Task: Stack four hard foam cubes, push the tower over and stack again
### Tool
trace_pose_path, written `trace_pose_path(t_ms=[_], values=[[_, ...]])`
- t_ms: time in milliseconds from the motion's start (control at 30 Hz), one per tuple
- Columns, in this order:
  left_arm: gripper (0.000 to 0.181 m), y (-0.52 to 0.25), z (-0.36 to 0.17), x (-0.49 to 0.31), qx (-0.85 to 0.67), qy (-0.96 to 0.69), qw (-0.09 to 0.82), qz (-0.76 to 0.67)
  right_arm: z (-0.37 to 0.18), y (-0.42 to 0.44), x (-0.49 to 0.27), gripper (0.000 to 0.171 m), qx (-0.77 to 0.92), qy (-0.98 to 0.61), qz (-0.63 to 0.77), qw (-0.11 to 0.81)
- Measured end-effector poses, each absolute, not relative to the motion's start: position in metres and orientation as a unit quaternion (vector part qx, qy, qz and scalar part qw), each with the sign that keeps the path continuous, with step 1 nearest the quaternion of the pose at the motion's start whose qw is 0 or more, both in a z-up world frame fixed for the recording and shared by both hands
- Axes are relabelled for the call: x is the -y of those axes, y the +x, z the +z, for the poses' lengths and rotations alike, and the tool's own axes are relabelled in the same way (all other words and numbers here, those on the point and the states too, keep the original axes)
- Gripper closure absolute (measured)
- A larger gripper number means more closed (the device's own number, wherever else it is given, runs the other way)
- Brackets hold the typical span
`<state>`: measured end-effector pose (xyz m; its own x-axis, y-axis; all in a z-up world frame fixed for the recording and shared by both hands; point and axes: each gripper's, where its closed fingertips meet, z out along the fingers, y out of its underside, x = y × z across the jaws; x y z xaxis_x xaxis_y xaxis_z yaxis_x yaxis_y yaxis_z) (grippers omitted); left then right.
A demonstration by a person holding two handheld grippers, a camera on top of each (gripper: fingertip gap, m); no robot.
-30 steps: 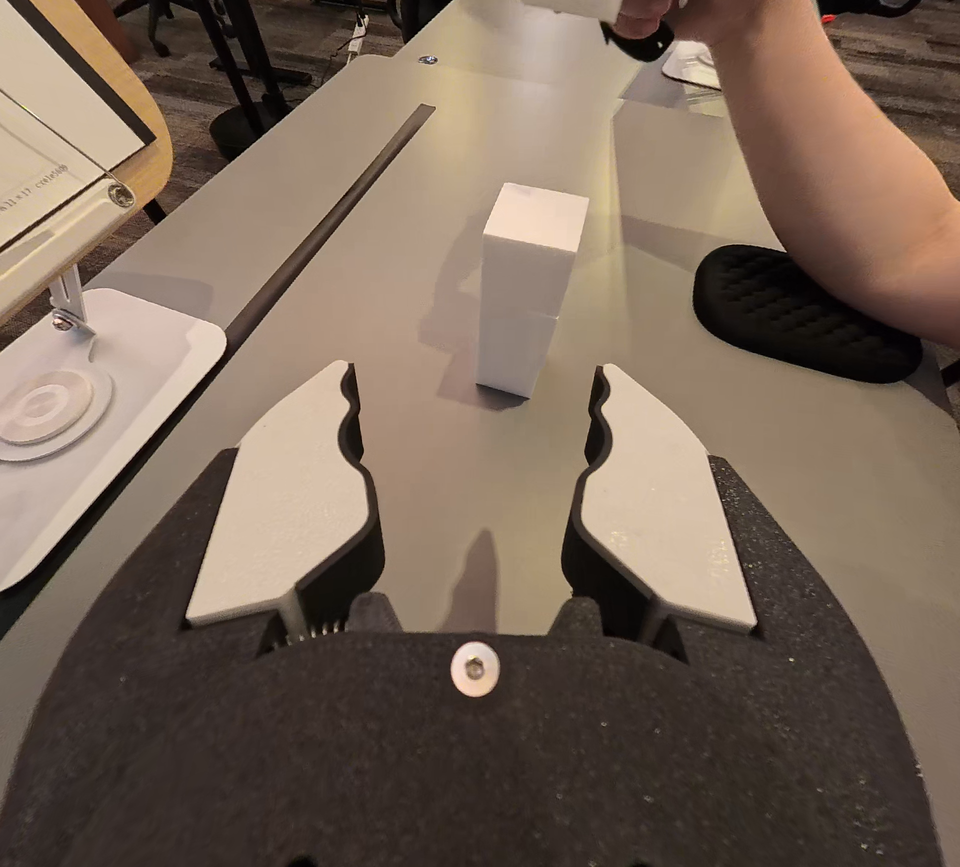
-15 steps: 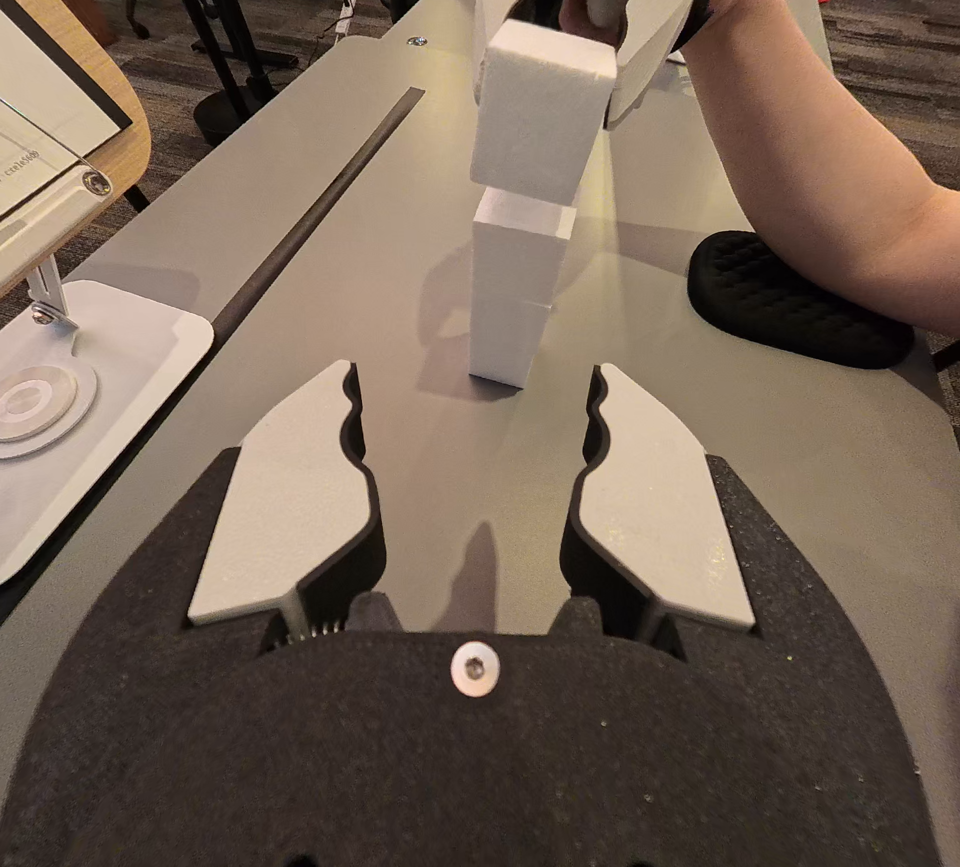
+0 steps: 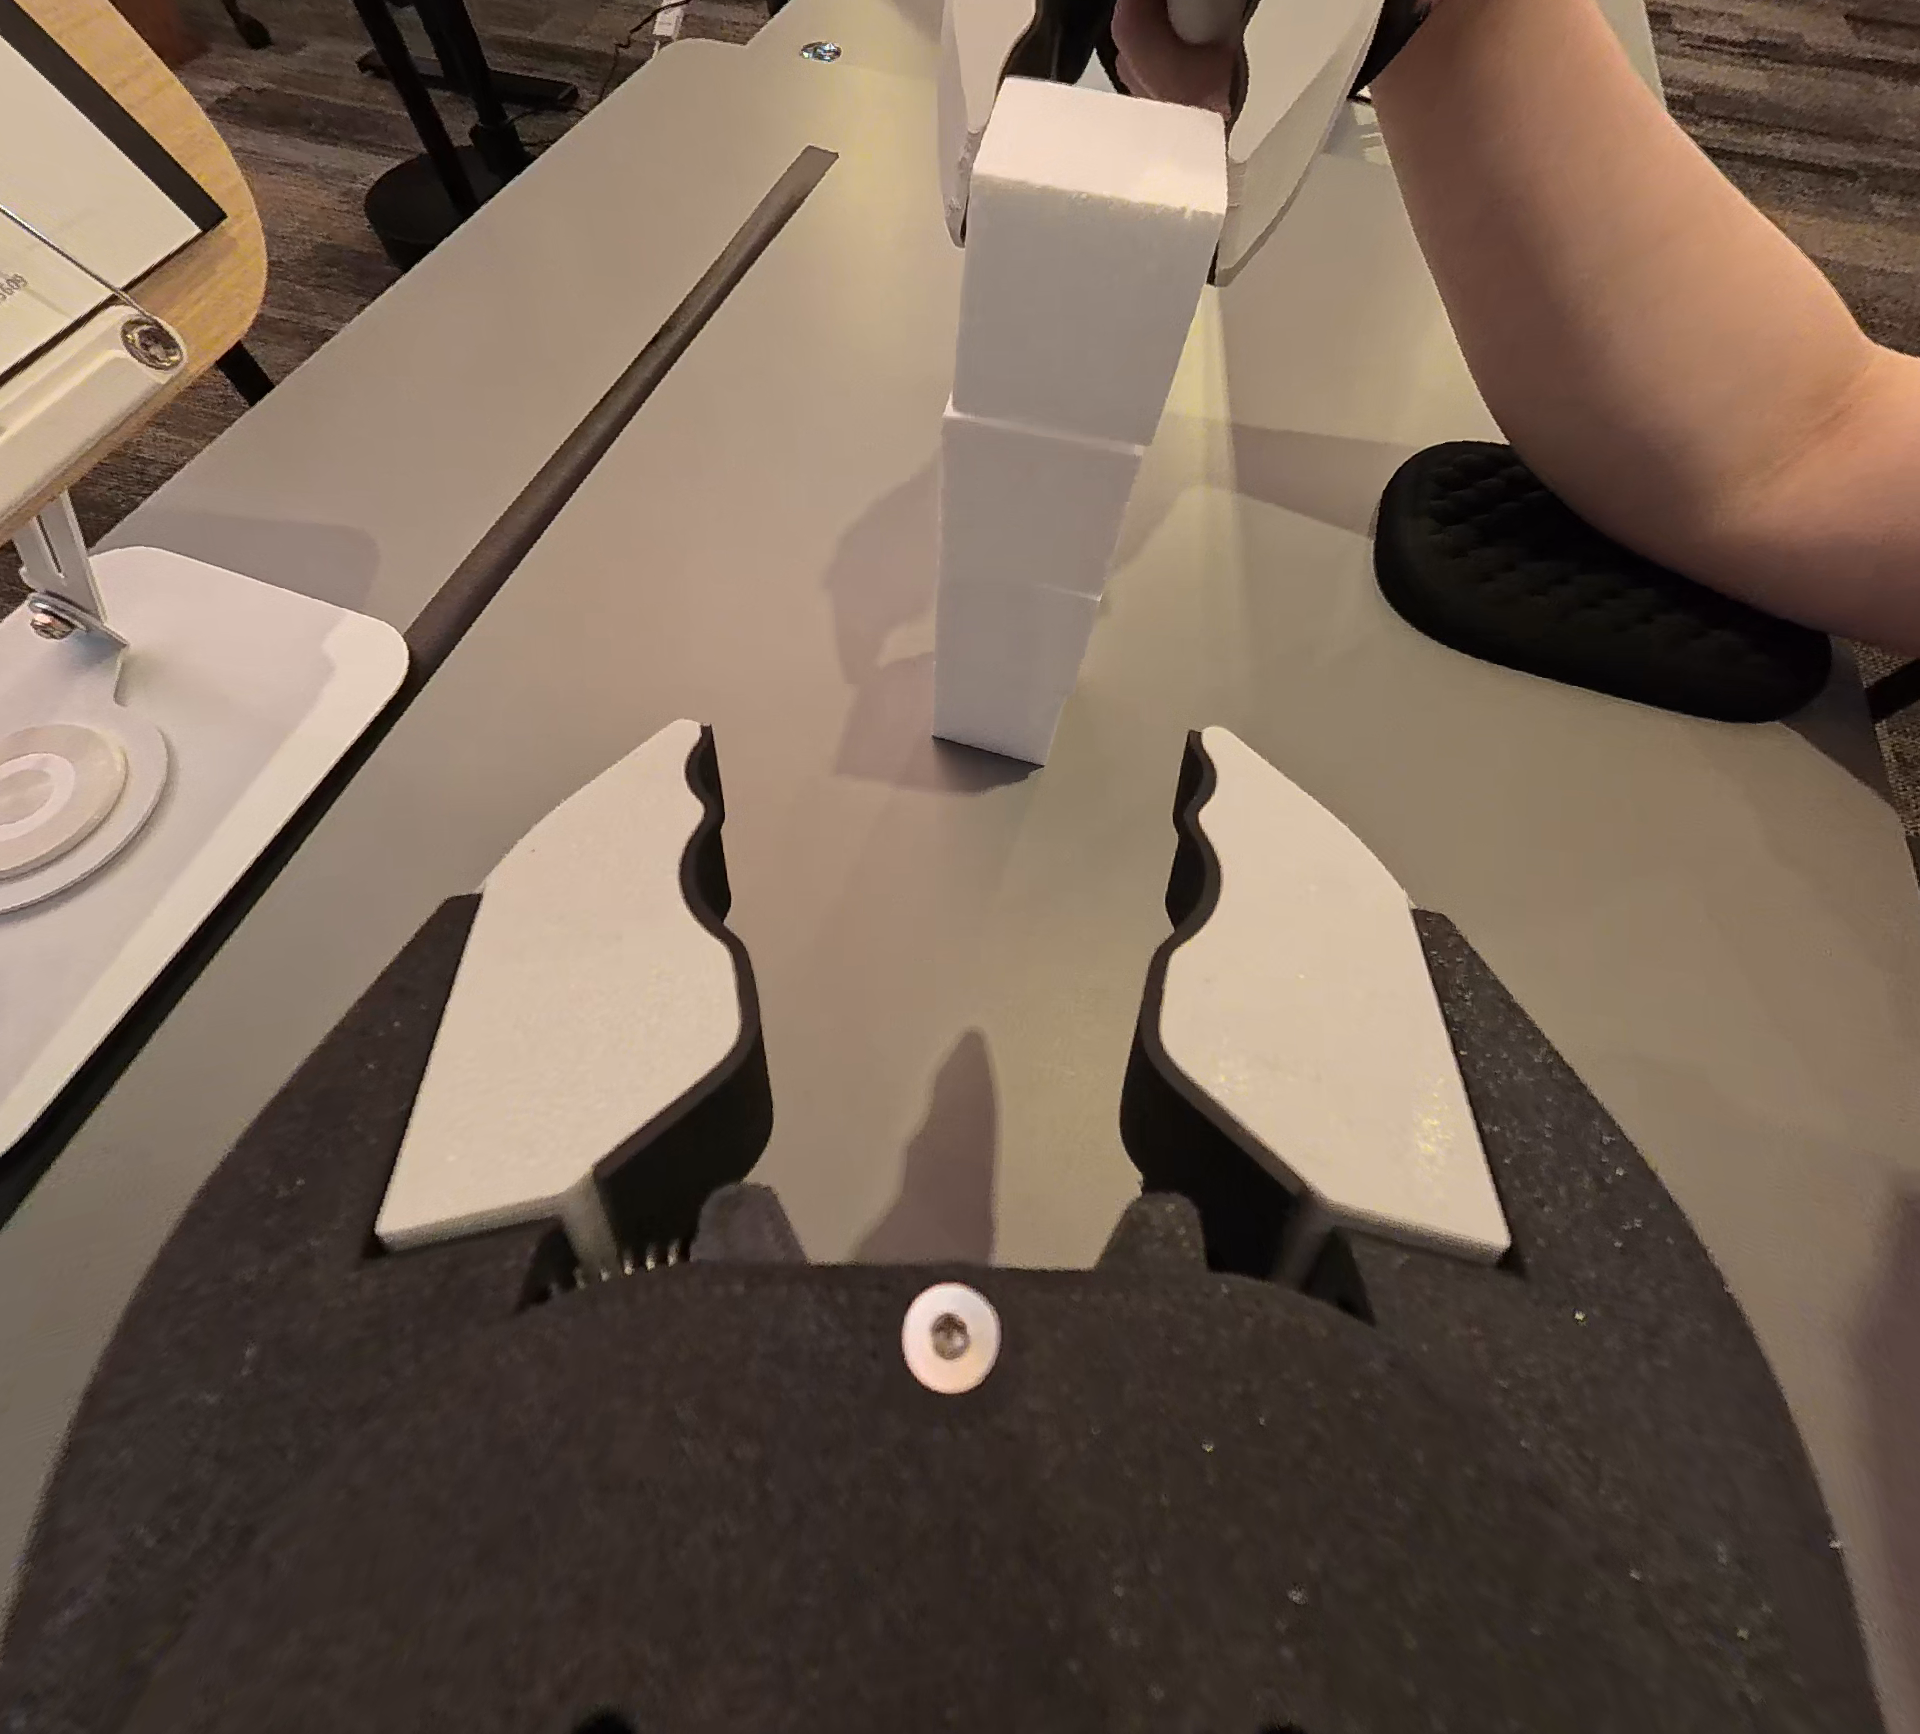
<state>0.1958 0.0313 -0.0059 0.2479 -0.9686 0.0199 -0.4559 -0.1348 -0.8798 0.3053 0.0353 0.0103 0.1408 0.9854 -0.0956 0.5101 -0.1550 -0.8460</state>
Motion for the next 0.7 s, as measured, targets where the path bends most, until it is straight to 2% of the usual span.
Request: trace_pose_path(t_ms=[133, 267, 500, 700], values=[[0.096, 0.196, -0.007, -0.031, -0.521, -0.683, 0.398, -0.32, 0.011, 0.305, -0.035, 0.112, 0.557, -0.672, 0.343, 0.347], [0.096, 0.193, -0.005, -0.032, -0.518, -0.684, 0.401, -0.319, 0.022, 0.304, -0.031, 0.1, 0.561, -0.654, 0.343, 0.374], [0.097, 0.179, 0.013, -0.035, -0.495, -0.676, 0.428, -0.338, 0.083, 0.327, -0.03, 0.093, 0.508, -0.609, 0.314, 0.522], [0.1, 0.17, 0.076, -0.016, -0.454, -0.612, 0.503, -0.408, 0.147, 0.355, -0.007, 0.089, 0.411, -0.545, 0.331, 0.651]])
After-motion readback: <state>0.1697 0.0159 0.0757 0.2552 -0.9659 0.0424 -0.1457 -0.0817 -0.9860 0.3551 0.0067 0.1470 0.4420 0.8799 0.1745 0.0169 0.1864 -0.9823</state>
